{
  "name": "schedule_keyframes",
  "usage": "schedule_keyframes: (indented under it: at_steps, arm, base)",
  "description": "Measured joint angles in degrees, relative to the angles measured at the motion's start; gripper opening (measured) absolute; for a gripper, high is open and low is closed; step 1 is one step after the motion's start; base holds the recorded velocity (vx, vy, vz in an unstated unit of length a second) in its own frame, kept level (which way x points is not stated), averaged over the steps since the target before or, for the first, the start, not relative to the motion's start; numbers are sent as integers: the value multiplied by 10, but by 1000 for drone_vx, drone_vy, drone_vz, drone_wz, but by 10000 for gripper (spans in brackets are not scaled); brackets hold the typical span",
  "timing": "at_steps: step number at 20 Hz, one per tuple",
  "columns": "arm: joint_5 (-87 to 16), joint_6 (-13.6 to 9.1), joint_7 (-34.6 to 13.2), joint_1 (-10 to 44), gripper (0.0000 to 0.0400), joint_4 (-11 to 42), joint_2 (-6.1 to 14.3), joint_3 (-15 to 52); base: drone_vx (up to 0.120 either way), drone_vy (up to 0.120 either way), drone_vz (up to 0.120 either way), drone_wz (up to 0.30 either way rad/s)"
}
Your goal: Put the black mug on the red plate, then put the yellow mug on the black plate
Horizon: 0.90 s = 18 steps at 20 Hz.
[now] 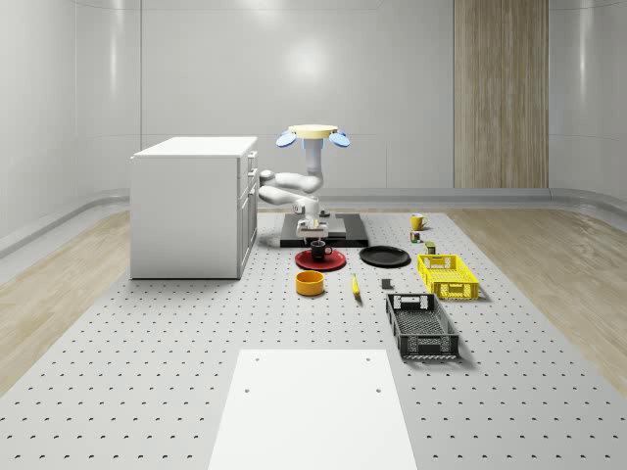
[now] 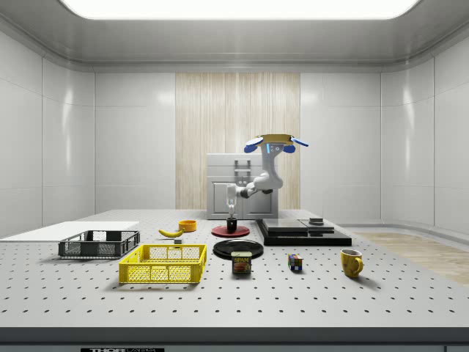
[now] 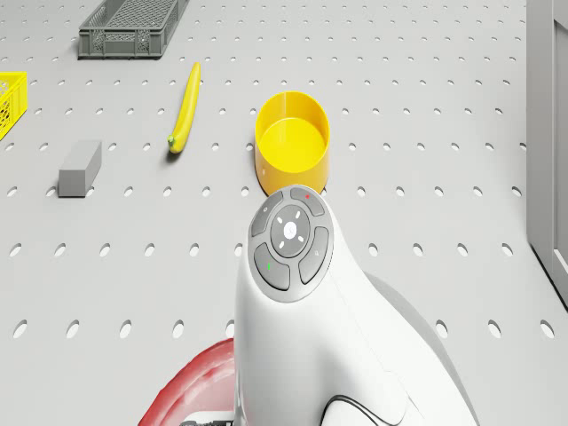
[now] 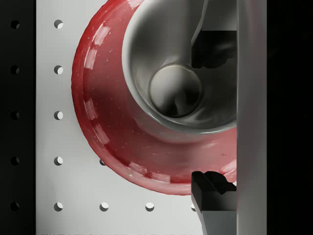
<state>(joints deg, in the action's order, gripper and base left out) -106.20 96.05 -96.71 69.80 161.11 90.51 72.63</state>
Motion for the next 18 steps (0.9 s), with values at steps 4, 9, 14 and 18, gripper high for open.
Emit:
schedule_keyframes:
  at_steps: [4,9,14,18]
  arm:
    - [22,-10,1,-5,376,7,-1,24]
    - [38,-17,1,-8,393,10,-2,41]
    - [43,-19,2,-9,398,12,-2,47]
    - [45,-20,2,-9,399,12,-2,49]
  base:
    - [0,0,90,0]
    - [-48,64,72,0]
    - [-120,120,0,0]
    - [-120,120,0,0]
